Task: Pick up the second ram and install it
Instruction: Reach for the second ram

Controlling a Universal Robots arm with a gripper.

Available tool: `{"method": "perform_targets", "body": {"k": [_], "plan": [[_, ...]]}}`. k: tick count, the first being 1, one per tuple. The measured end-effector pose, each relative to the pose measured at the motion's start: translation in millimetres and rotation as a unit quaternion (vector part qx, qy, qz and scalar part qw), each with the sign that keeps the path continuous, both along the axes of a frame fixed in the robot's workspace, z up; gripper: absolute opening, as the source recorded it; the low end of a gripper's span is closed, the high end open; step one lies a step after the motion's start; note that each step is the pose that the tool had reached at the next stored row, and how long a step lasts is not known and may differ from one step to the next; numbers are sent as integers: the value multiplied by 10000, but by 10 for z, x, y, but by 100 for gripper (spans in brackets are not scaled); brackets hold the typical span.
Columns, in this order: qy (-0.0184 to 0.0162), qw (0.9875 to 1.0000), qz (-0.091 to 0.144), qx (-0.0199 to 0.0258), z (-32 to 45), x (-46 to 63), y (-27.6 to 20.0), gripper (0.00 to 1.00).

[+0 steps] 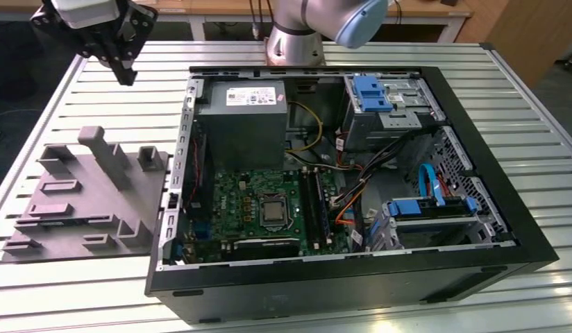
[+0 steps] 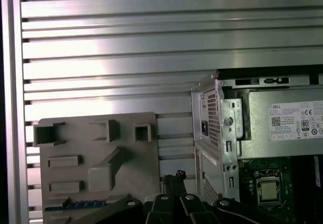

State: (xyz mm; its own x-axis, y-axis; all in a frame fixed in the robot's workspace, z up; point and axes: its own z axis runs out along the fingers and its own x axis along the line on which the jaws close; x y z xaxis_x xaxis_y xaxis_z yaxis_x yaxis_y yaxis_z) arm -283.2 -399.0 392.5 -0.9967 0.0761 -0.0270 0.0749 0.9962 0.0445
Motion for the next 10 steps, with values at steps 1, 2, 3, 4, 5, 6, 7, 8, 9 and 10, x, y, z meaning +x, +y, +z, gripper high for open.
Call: {"method": "perform_targets", "body": {"k": [1, 2, 3, 4, 5, 6, 7, 8, 9, 10], "plan": [[-1, 10000, 0, 0, -1, -29, 0, 10], [-2, 10000, -1, 1, -1, -57, 0, 10], [-2, 10000, -1, 1, -2, -83, 0, 10], [-3, 10000, -1, 1, -2, -109, 0, 10], [-4, 10000, -1, 1, -2, -136, 0, 10], [-3, 10000, 0, 0, -2, -162, 0, 10], [-3, 10000, 0, 0, -2, -188, 0, 10], [-4, 10000, 0, 0, -2, -218, 0, 10], [-5, 10000, 0, 0, -3, -245, 0, 10], [-6, 10000, 0, 0, -3, -273, 0, 10]]}}
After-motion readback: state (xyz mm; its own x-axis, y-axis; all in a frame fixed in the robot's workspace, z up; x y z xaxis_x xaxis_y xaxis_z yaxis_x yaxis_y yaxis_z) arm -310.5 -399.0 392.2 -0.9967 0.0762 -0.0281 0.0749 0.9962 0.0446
